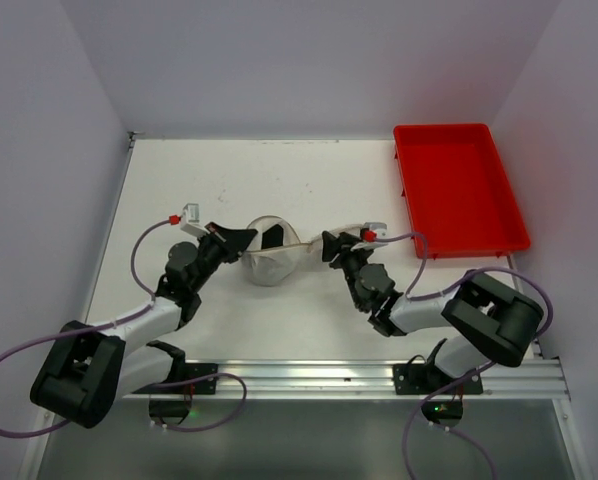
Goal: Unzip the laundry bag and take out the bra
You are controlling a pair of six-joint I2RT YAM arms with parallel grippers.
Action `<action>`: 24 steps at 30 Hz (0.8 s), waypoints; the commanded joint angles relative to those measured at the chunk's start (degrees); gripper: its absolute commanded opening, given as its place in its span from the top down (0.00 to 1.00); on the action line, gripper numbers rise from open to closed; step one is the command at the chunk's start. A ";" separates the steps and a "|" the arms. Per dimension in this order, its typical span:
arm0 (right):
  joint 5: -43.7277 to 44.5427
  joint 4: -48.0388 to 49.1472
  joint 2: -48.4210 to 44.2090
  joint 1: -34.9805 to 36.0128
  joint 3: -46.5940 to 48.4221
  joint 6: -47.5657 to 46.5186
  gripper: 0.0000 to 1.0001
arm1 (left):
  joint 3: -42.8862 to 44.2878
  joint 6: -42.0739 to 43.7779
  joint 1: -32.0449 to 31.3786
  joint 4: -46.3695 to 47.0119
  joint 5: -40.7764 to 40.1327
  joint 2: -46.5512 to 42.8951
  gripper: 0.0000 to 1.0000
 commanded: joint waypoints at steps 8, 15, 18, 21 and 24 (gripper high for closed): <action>-2.74 -2.90 -16.06 2.50 -4.22 9.14 0.41 | -0.06 1.88 -0.19 2.78 -1.44 -0.24 1.00; -15.40 -31.58 -27.41 3.65 4.05 11.96 0.40 | 2.31 4.60 -0.19 0.14 0.23 0.55 1.00; -13.67 -41.49 -27.33 3.65 11.07 6.61 0.40 | 2.05 5.13 -0.19 0.32 1.28 1.16 1.00; -15.11 -47.49 -22.07 1.64 17.66 1.85 0.43 | 2.48 5.48 -0.10 0.49 3.13 2.04 1.00; -30.11 -56.36 -13.05 -5.22 26.27 3.69 0.45 | 4.15 6.54 -0.10 -1.26 5.32 2.66 1.00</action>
